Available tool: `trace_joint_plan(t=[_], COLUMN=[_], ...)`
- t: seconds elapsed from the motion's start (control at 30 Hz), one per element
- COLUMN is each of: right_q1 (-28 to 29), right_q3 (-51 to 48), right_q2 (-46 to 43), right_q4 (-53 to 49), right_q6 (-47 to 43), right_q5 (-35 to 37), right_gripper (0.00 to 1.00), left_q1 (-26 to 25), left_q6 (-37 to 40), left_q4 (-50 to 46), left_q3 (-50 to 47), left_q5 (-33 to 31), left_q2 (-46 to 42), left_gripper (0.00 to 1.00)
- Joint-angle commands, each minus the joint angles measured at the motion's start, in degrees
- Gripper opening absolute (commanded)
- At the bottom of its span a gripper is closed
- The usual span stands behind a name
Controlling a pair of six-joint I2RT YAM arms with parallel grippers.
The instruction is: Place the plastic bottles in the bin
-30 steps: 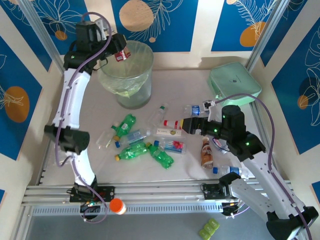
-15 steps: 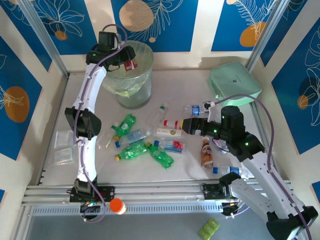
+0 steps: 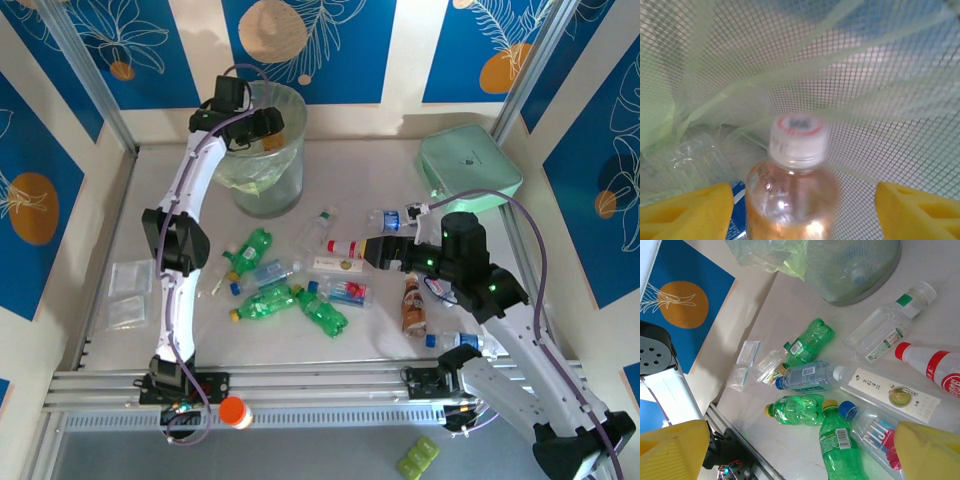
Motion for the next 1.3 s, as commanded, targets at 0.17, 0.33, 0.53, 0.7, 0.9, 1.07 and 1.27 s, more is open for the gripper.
trace_joint_plan(t=[0.17, 0.33, 0.53, 0.7, 0.9, 1.07, 1.27], right_q1=[0.17, 0.16, 0.16, 0.57, 6.46, 14.68, 20.85], right_q3=[2.13, 2.24, 3.77, 5.03, 5.83, 10.00, 14.62], right_q2=[-0.46, -1.25, -2.61, -2.81, -2.45, -0.07, 2.76], right_q4=[-0.80, -1.52, -3.38, -5.30, -7.89, -14.14, -18.44], right_q6=[-1.11, -1.19, -1.81, -2.40, -4.46, -6.97, -6.29], right_q5=[0.10, 0.16, 0.37, -0.26, 3.40, 11.24, 13.77], right_gripper=[0.95, 0.95, 0.95, 0.95, 0.92, 0.90, 0.83], left_q1=[-0.62, -0.75, -1.64, -4.21, -10.51, -11.82, -13.97], left_q6=[0.43, 0.72, 1.67, 2.73, 0.63, -5.55, -7.33], left_q4=[0.98, 0.89, 0.59, -3.02, 4.56, 12.21, 9.35], left_q3=[-1.48, -1.48, -1.49, -1.68, -24.53, -47.03, -61.03], left_q5=[-1.67, -1.15, -1.74, -4.24, -5.08, -0.90, 2.12], left_q2=[-2.11, -4.28, -9.70, -16.55, -36.70, -53.58, -67.89], left_gripper=[0.85, 0.85, 0.84, 0.83, 0.83, 0.83, 0.82])
